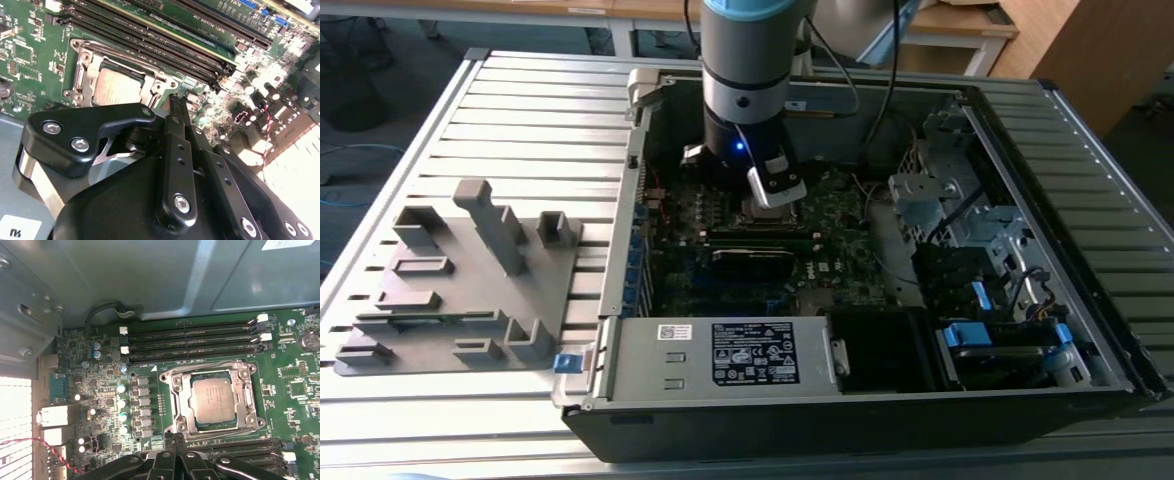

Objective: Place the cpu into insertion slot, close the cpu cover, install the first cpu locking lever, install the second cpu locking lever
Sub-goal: 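Install the second cpu locking lever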

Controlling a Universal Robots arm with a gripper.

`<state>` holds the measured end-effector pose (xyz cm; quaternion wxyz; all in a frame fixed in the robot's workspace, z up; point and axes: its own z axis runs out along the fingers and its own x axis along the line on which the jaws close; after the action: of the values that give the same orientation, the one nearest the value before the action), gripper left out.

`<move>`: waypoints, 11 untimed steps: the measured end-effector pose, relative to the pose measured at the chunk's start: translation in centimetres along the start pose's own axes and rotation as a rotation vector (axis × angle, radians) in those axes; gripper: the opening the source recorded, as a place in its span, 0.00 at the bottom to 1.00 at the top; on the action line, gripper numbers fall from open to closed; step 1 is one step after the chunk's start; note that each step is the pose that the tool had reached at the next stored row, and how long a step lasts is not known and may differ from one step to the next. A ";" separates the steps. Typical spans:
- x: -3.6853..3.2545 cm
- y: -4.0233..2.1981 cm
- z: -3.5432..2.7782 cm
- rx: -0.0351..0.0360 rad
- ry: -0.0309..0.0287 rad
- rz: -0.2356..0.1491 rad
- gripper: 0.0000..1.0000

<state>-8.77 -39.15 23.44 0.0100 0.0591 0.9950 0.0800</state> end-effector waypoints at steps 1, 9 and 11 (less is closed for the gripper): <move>0.00 0.03 -0.21 0.0001 0.0001 0.000 0.11; -1.03 0.18 -0.25 0.0005 -0.0001 0.000 0.11; -1.51 0.26 -0.24 0.0028 -0.0003 0.000 0.11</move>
<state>-7.25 -39.11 23.73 0.0100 0.0590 0.9951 0.0787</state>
